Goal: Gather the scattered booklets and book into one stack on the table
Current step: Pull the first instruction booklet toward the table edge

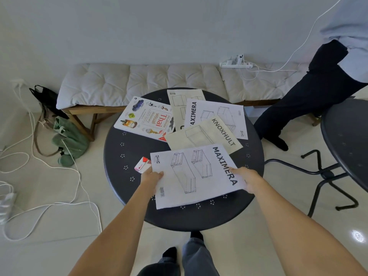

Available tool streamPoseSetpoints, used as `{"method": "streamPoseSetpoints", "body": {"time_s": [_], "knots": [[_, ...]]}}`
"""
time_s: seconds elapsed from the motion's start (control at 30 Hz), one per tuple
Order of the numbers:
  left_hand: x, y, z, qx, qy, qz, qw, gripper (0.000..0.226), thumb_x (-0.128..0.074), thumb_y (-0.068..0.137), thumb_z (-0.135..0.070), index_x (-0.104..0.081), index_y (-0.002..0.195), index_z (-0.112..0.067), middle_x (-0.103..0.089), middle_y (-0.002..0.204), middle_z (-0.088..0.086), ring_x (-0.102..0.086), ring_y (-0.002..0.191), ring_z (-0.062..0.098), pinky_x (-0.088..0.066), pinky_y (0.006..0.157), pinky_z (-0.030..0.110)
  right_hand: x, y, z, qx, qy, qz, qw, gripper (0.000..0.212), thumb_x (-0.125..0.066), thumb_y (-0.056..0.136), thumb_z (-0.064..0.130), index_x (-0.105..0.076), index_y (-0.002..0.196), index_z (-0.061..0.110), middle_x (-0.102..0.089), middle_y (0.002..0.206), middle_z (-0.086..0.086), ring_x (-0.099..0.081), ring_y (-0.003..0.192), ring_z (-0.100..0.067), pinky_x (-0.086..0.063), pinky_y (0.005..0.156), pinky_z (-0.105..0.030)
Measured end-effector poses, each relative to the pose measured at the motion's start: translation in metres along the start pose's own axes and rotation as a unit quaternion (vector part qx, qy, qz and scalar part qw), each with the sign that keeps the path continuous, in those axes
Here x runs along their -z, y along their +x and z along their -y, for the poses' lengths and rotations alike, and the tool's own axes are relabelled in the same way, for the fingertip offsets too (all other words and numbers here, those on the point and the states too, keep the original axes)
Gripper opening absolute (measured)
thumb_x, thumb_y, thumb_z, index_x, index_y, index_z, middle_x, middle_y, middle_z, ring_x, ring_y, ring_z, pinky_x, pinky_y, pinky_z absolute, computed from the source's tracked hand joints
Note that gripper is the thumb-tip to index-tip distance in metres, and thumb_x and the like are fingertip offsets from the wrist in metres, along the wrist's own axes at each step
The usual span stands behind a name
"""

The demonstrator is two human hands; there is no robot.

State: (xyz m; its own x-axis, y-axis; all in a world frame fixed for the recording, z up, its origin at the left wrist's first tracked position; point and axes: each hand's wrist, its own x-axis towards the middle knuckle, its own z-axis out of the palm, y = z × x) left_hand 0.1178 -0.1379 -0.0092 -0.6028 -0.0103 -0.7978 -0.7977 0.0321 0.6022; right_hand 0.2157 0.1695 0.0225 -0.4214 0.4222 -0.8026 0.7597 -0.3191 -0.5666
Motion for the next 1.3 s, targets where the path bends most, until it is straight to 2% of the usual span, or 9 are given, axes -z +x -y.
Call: {"method": "streamPoseSetpoints", "body": {"time_s": [0.1, 0.3, 0.4, 0.5, 0.63, 0.93, 1.03, 1.17, 1.3], "knots": [[0.007, -0.005, 0.009, 0.003, -0.025, -0.033, 0.999, 0.026, -0.056, 0.09, -0.001, -0.06, 0.111, -0.015, -0.066, 0.117, 0.011, -0.065, 0.098, 0.034, -0.053, 0.087, 0.054, -0.004, -0.011, -0.012, -0.028, 0.121, 0.018, 0.992, 0.019, -0.075, 0.08, 0.009, -0.065, 0.096, 0.002, -0.076, 0.076, -0.01, -0.073, 0.068, -0.02, -0.059, 0.054, -0.028], [-0.008, -0.019, 0.027, 0.005, -0.125, -0.032, 0.992, 0.032, -0.054, 0.089, 0.006, -0.056, 0.118, -0.007, -0.064, 0.117, 0.013, -0.063, 0.095, 0.032, -0.053, 0.082, 0.043, -0.044, -0.02, -0.037, -0.024, 0.217, 0.025, 0.976, 0.016, -0.066, 0.084, -0.004, -0.062, 0.098, 0.004, -0.068, 0.098, -0.01, -0.065, 0.08, -0.019, -0.051, 0.08, -0.033], [-0.021, -0.034, 0.047, 0.029, -0.126, -0.004, 0.992, 0.033, -0.056, 0.087, 0.008, -0.054, 0.119, 0.0, -0.063, 0.113, 0.016, -0.061, 0.098, 0.036, -0.051, 0.087, 0.045, -0.072, -0.02, -0.053, -0.022, 0.149, -0.01, 0.989, 0.034, -0.062, 0.086, -0.004, -0.056, 0.119, 0.001, -0.066, 0.11, -0.015, -0.064, 0.094, -0.027, -0.054, 0.082, -0.04], [-0.022, -0.042, 0.061, 0.043, -0.122, 0.014, 0.992, 0.027, -0.06, 0.084, 0.009, -0.055, 0.108, -0.003, -0.063, 0.106, 0.014, -0.061, 0.091, 0.033, -0.051, 0.08, 0.041, -0.085, -0.019, -0.064, -0.026, 0.083, -0.048, 0.995, 0.035, -0.058, 0.085, -0.005, -0.055, 0.12, 0.0, -0.063, 0.118, -0.023, -0.063, 0.098, -0.031, -0.052, 0.093, -0.051], [-0.006, -0.035, 0.055, 0.01, -0.129, -0.011, 0.992, 0.017, -0.065, 0.081, 0.008, -0.059, 0.09, -0.005, -0.066, 0.096, 0.013, -0.064, 0.086, 0.031, -0.054, 0.077, 0.038, -0.076, -0.015, -0.064, 0.023, 0.025, -0.068, 0.997, 0.036, -0.044, 0.085, -0.006, -0.059, 0.116, 0.003, -0.065, 0.102, -0.016, -0.061, 0.085, -0.03, -0.056, 0.072, -0.037], [0.01, -0.029, 0.023, -0.03, 0.122, 0.134, 0.983, 0.022, -0.064, 0.084, 0.001, -0.065, 0.105, -0.006, -0.072, 0.103, 0.01, -0.071, 0.084, 0.018, -0.059, 0.063, 0.026, -0.054, -0.014, -0.041, 0.115, -0.199, 0.007, 0.973, 0.025, -0.044, 0.083, -0.003, -0.06, 0.082, 0.015, -0.061, 0.085, -0.004, -0.055, 0.078, -0.02, -0.047, 0.072, -0.027], [-0.001, -0.027, 0.024, -0.053, 0.166, 0.101, 0.98, 0.023, -0.063, 0.086, 0.0, -0.061, 0.108, -0.004, -0.07, 0.11, 0.013, -0.069, 0.091, 0.024, -0.06, 0.071, 0.034, -0.056, -0.011, -0.038, 0.132, -0.251, 0.021, 0.959, 0.022, -0.048, 0.082, -0.001, -0.062, 0.08, 0.016, -0.061, 0.086, -0.004, -0.055, 0.083, -0.023, -0.047, 0.076, -0.03], [-0.005, -0.021, 0.033, -0.078, 0.277, 0.047, 0.957, 0.024, -0.07, 0.08, -0.003, -0.06, 0.102, -0.003, -0.068, 0.109, 0.013, -0.067, 0.099, 0.03, -0.057, 0.084, 0.046, -0.06, -0.009, -0.039, 0.164, -0.28, -0.019, 0.946, 0.018, -0.063, 0.085, 0.007, -0.065, 0.102, 0.012, -0.064, 0.098, -0.004, -0.06, 0.094, -0.025, -0.05, 0.079, -0.032], [-0.004, -0.019, 0.042, -0.106, 0.328, 0.022, 0.938, 0.02, -0.072, 0.078, -0.005, -0.057, 0.092, -0.008, -0.067, 0.107, 0.013, -0.066, 0.096, 0.028, -0.058, 0.082, 0.044, -0.061, -0.007, -0.043, 0.168, -0.335, -0.082, 0.924, 0.015, -0.068, 0.081, 0.01, -0.056, 0.073, 0.01, -0.068, 0.093, -0.01, -0.062, 0.08, -0.024, -0.054, 0.073, -0.037]]}}
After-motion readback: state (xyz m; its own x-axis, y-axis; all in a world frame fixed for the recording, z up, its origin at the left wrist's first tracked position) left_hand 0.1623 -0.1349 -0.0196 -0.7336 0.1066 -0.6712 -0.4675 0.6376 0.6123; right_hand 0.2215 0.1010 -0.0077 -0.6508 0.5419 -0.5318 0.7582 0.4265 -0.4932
